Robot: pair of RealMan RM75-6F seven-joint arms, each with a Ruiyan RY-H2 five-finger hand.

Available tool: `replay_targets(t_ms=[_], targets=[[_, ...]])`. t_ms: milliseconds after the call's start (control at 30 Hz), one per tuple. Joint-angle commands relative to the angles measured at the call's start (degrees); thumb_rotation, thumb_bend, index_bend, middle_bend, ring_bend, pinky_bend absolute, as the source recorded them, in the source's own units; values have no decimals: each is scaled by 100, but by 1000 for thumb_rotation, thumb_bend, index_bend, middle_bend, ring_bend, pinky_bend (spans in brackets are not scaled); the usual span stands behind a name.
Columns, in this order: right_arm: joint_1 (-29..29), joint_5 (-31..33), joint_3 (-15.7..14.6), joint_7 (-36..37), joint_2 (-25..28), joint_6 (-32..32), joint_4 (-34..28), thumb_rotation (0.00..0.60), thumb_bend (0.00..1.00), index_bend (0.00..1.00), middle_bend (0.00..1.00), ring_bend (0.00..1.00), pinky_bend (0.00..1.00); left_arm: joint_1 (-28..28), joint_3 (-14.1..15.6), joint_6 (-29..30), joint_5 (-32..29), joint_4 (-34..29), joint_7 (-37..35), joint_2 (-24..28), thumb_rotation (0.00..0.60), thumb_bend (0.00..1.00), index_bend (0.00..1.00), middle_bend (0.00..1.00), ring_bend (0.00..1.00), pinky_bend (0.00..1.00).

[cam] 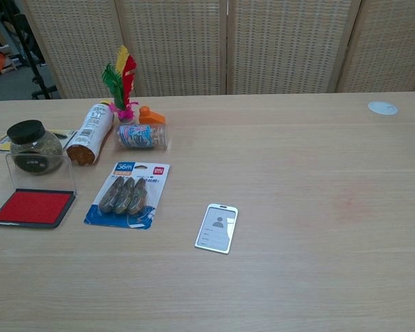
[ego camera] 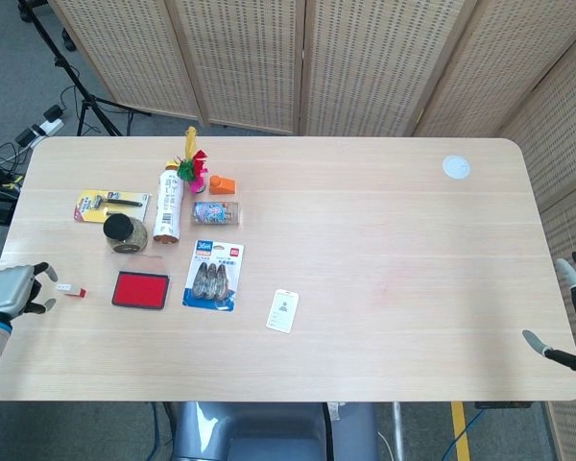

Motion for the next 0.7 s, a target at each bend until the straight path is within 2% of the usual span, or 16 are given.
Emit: replay_targets(t_ms=[33,700], targets=[[-1,14,5,7,0,-3,5,600,0,0,0,0,0,-87,-45,-143,-137,128,125,-85,600,286,484,1000,990,895],[30,73,14,31,-7,-101,17,600,0,0,0,0,0,-231,-29,-229,-136,480,342,-422,600,296,495,1000,990,895]])
